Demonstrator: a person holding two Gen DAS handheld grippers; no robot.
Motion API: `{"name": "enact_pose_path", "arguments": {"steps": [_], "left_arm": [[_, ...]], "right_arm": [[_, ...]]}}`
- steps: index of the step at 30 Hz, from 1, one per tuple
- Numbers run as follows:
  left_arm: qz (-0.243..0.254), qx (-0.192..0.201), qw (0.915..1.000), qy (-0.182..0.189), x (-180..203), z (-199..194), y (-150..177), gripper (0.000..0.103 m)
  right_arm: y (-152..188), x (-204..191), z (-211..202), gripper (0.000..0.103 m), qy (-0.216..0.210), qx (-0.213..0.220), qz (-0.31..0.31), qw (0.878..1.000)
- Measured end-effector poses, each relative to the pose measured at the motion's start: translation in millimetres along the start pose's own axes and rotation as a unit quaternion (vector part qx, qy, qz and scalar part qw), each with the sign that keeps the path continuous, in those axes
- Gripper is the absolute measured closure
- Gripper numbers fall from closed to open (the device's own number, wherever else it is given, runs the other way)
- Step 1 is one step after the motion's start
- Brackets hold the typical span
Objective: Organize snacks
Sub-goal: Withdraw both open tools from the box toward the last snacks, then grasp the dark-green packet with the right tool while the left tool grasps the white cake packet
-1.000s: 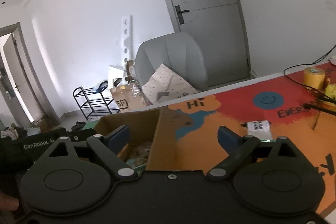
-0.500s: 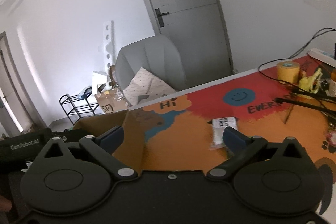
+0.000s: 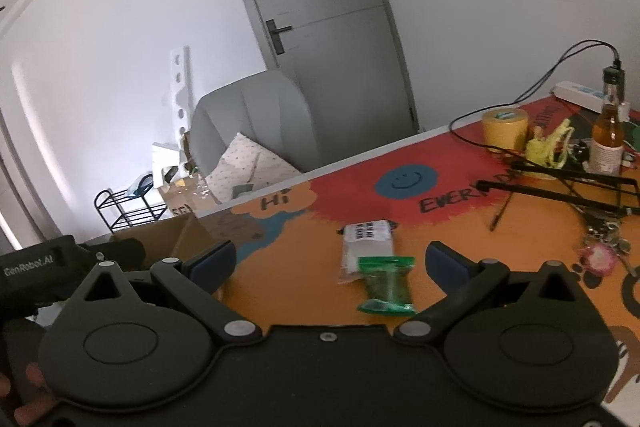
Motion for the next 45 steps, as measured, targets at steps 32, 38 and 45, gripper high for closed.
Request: {"name": "enact_pose_path", "arguments": {"steps": [32,38,45], "left_arm": [[0.066,-0.055,0.9959,0.028,71,58,36,0.033],[0.068,-0.071,0.9948,0.024,71,70,45,0.045],[0.071,-0.064,0.9952,0.019,73,78,46,0.049]], "right_arm": [[31,57,34,0.028,0.010,-0.061,0.047,0.997],[38,52,51,0.033,0.002,-0.077,0.046,0.996],[48,48,71,0.039,-0.005,-0.097,0.043,0.994]]}}
Point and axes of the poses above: each gripper's, at about its wrist camera, not at the fingertips, and z roughly the way its jaws point, x to its right, y to its underside, the point moved 7 cm from there along z, roughly the way its jaws point, and after that the axes turned 10 degrees about x, right-handed, at the moved point
